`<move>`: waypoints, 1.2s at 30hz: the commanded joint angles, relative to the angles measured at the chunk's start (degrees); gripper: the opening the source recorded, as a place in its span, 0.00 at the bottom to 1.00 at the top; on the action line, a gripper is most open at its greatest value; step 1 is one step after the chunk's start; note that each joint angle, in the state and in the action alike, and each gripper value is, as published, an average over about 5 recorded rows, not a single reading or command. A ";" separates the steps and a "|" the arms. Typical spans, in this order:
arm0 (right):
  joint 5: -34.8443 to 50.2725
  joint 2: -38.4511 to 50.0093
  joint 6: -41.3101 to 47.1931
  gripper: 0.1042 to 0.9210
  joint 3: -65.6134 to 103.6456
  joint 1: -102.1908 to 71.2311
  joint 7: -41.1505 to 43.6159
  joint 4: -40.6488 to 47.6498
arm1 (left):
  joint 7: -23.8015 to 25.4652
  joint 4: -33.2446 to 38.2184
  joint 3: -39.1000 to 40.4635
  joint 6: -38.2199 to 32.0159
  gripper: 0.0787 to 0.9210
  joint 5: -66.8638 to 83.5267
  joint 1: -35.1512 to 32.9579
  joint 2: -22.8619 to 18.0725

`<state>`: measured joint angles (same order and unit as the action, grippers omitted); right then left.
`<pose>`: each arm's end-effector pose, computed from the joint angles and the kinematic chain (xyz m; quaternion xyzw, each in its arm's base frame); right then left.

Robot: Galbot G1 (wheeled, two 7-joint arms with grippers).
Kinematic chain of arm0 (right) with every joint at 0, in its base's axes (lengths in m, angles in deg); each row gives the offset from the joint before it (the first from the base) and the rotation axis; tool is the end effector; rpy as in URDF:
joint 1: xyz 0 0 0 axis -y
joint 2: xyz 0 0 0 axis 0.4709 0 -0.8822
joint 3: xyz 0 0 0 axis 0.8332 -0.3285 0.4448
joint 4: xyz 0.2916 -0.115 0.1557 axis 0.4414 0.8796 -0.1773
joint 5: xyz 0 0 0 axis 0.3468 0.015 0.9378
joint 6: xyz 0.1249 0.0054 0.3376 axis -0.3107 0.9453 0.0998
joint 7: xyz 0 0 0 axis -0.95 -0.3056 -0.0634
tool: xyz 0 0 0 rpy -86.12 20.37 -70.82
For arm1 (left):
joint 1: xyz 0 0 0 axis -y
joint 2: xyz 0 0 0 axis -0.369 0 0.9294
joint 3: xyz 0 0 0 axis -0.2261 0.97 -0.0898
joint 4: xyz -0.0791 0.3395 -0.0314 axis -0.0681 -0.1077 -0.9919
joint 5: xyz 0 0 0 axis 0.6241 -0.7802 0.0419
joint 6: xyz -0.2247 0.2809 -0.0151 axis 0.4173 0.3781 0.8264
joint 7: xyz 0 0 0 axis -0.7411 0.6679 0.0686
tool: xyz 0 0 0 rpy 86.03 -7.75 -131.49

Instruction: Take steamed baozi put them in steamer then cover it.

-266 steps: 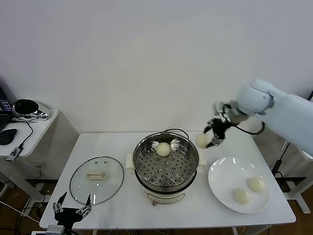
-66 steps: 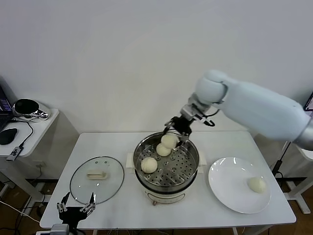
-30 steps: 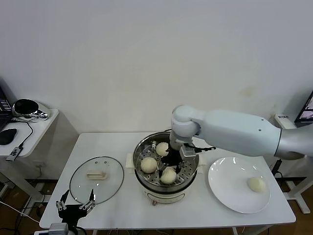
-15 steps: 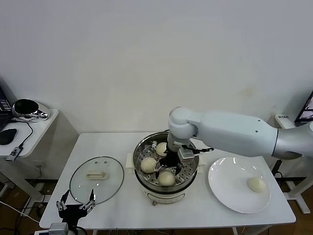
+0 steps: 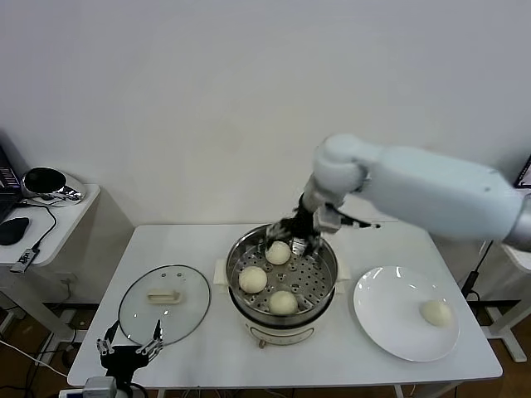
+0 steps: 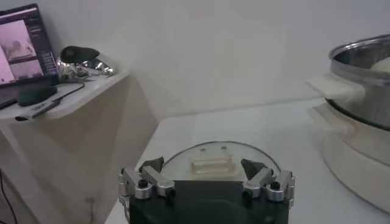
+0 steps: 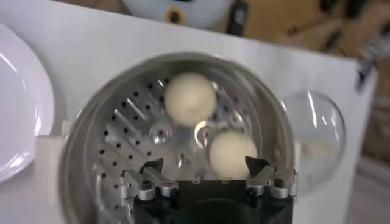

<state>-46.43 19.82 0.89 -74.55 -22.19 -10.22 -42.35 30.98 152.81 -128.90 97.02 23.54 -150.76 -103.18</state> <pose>0.5090 0.0492 0.0154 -0.6475 0.2402 -0.7230 0.0163 0.1343 0.0648 -0.2785 0.0572 -0.9785 -0.0850 0.1792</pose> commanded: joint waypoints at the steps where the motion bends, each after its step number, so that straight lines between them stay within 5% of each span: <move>1: 13.07 11.94 34.23 0.88 0.62 4.77 2.23 0.09 | 0.04 -0.13 0.43 0.07 0.88 0.36 -0.02 0.83; 9: 10.02 22.42 44.60 0.88 4.37 -3.22 4.47 1.58 | 0.43 -0.33 1.06 0.37 0.88 1.15 0.10 2.37; 22: -3.86 27.47 38.78 0.88 28.69 -36.45 5.37 5.88 | 1.29 -2.05 0.78 0.42 0.88 1.50 -0.19 4.21; 36: -16.82 22.36 31.88 0.88 36.77 -48.02 3.83 14.24 | 3.28 -1.84 0.42 0.85 0.88 0.95 -1.87 4.73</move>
<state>-55.63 42.80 34.98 -44.59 -60.56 -6.08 -32.39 32.89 151.11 -128.36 97.93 24.66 -152.26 -98.85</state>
